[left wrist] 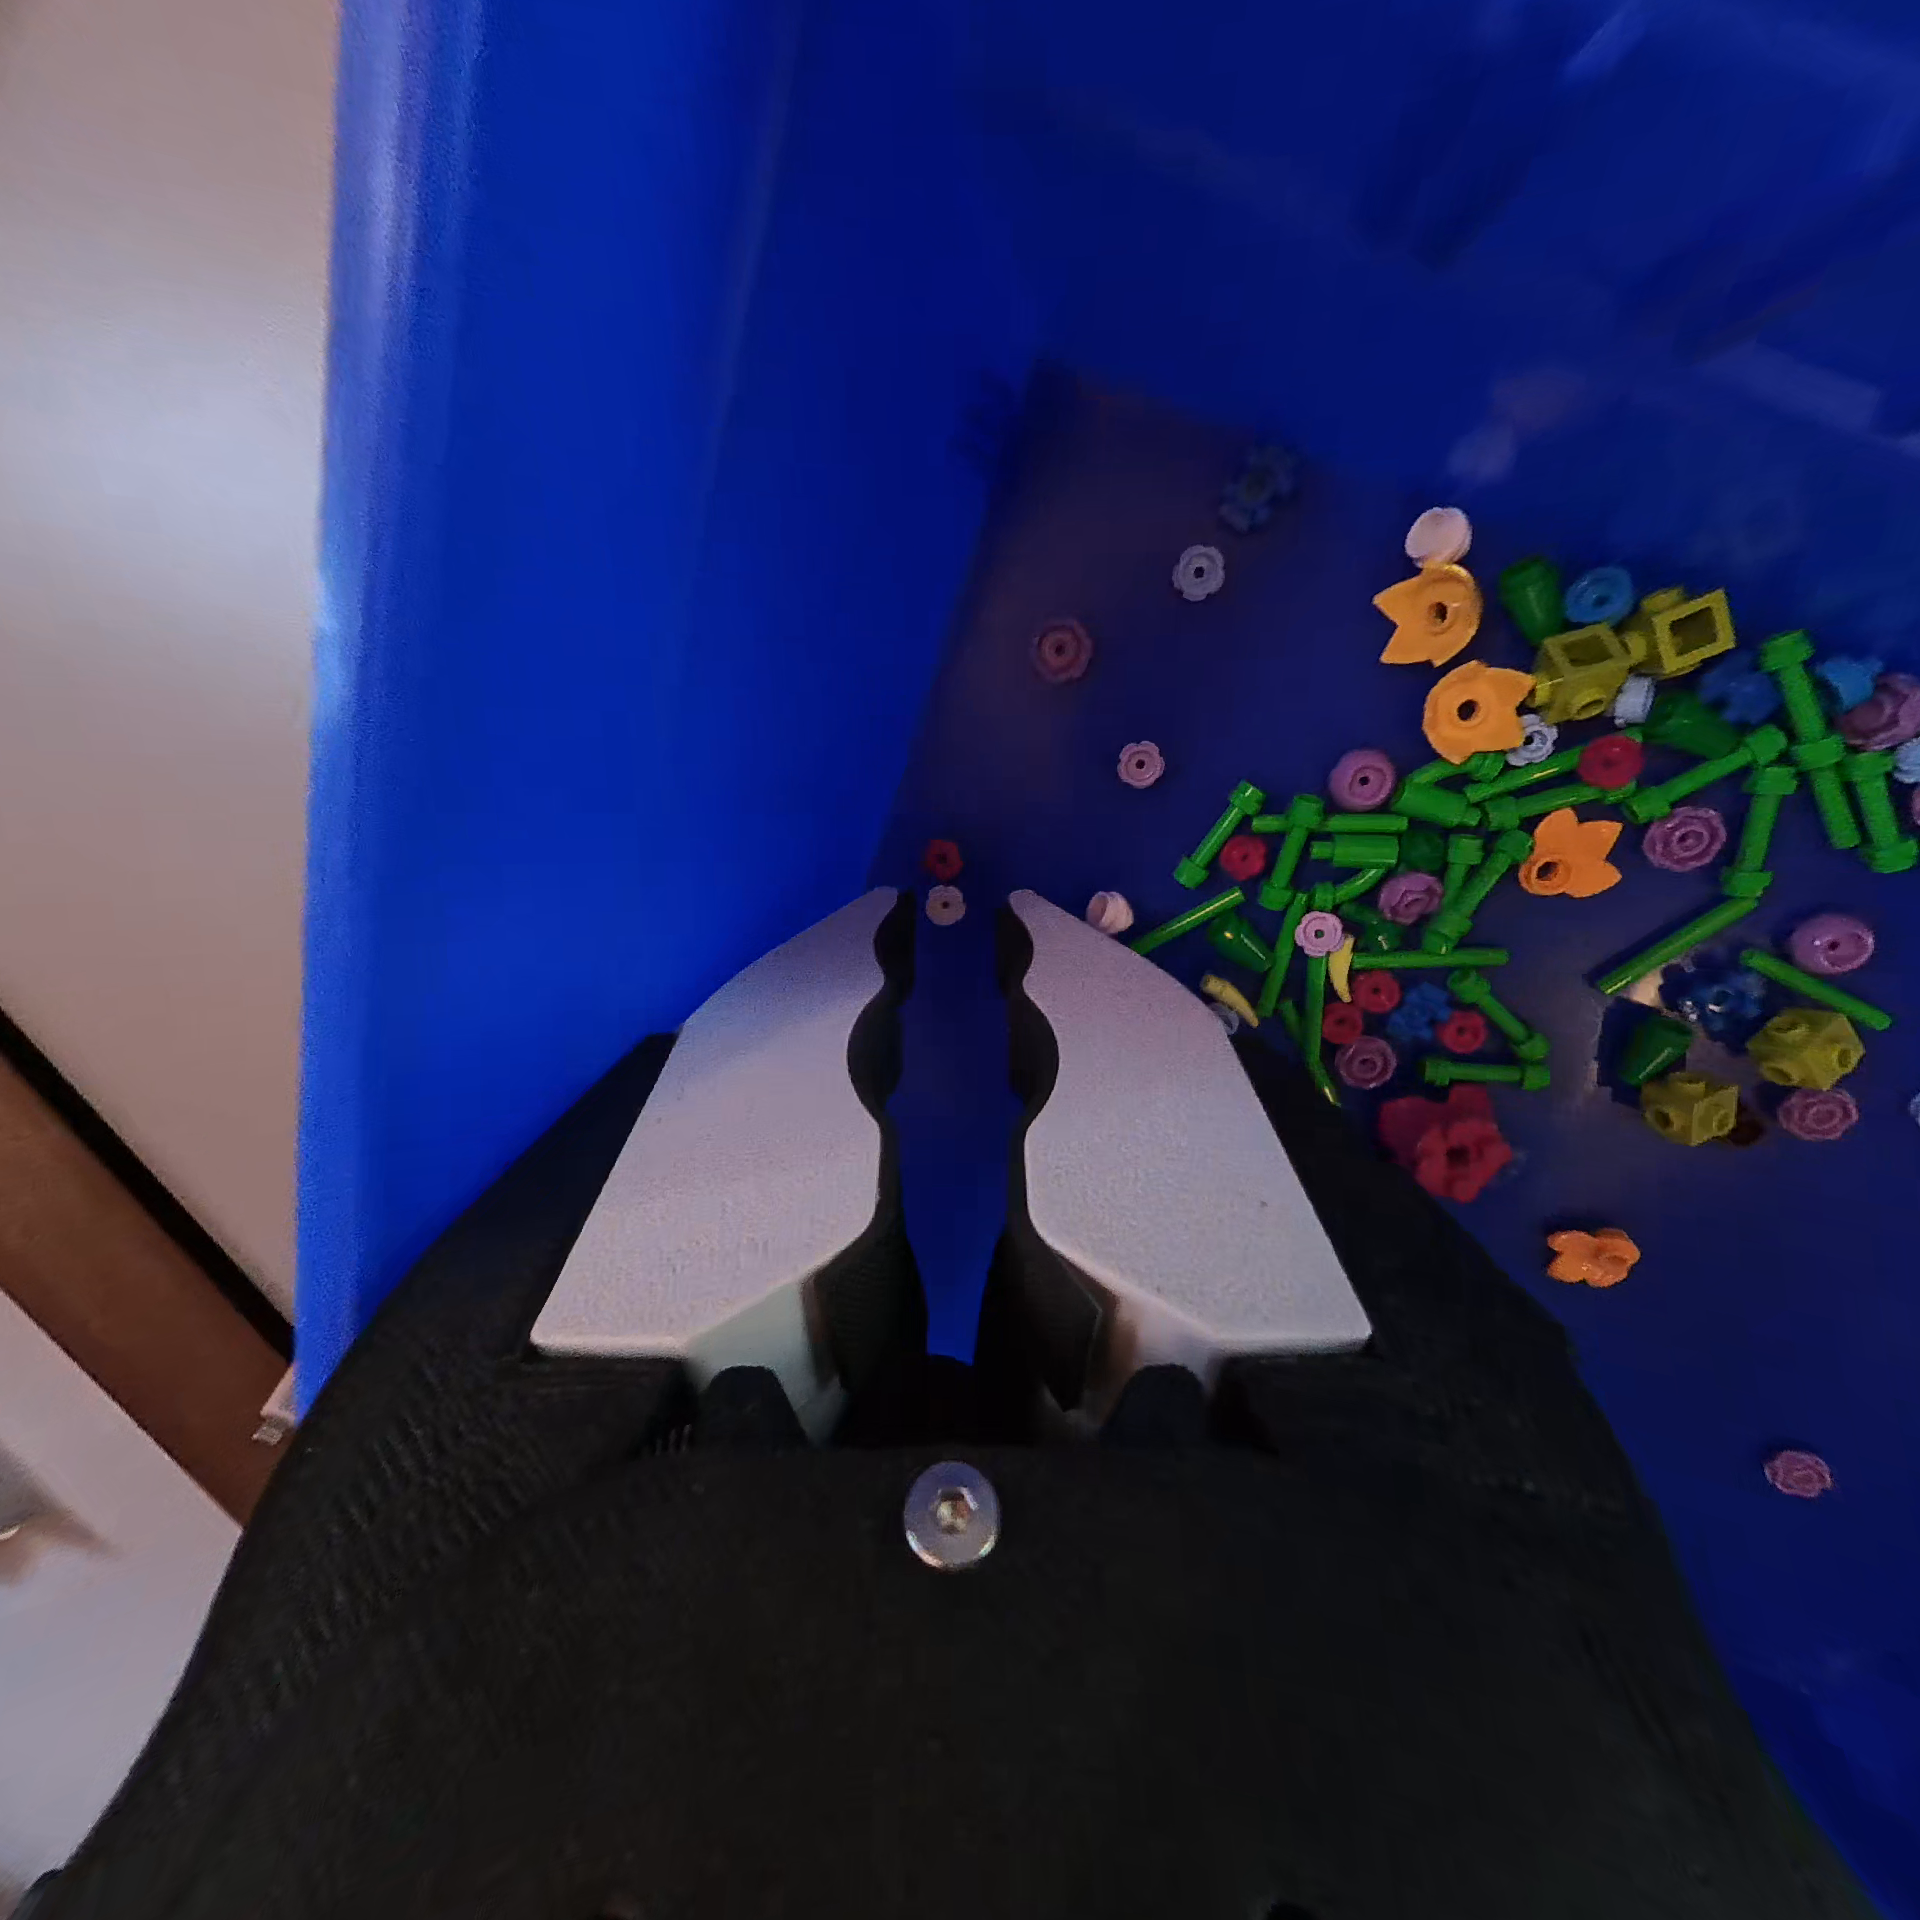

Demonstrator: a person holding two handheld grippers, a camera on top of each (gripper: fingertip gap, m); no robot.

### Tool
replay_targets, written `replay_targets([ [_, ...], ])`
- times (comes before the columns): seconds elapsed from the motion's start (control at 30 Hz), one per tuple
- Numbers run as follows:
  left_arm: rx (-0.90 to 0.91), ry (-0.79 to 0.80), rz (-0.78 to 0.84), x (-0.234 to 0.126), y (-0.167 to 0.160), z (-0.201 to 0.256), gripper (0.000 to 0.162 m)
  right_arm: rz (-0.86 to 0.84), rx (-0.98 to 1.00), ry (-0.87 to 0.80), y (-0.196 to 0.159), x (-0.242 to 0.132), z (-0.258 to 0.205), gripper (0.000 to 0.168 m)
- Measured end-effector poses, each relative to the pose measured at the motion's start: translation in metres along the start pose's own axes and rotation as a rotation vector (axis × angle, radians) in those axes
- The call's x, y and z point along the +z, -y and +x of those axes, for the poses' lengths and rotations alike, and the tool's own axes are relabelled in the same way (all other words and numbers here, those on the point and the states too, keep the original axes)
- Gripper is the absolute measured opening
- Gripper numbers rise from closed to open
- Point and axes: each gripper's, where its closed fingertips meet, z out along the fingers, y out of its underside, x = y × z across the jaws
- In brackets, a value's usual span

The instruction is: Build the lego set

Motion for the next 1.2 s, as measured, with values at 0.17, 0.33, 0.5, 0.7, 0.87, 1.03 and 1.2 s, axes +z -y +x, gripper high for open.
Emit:
replay_targets([
  [0.17, 0.002, 0.013, -0.003, 0.005, 0.0, 0.001, 0.016, -0.003, 0.002, 0.002, -0.001, 0.0, 0.0, 0.002],
  [0.33, 0.016, -0.007, 0.01, 0.005, 0.001, 0.004, 0.007, -0.002, 0.004, 0.002, 0.0, 0.0, 0.0, 0.002],
  [0.5, 0.015, -0.02, 0.077, -0.015, 0.002, 0.007, 0.007, 0.001, 0.003, -0.002, 0.0, 0.0, 0.001, 0.002],
  [0.7, 0.131, -0.216, 0.359, -0.102, 0.027, 0.095, 0.006, -0.012, 0.004, 0.003, -0.002, 0.001, 0.0, 0.002],
  [0.87, 0.514, -0.371, 0.53, -0.155, 0.023, 0.275, 0.006, -0.001, 0.006, 0.008, -0.001, 0.001, 0.0, 0.002],
  [1.03, 0.669, -0.479, 0.532, -0.124, 0.013, 0.392, 0.006, 0.048, 0.013, 0.014, 0.007, -0.003, -0.003, 0.002],
  [1.2, 0.666, -0.57, 0.459, -0.096, 0.01, 0.426, 0.006, 0.062, 0.004, 0.016, 0.01, -0.006, -0.005, 0.002],
])
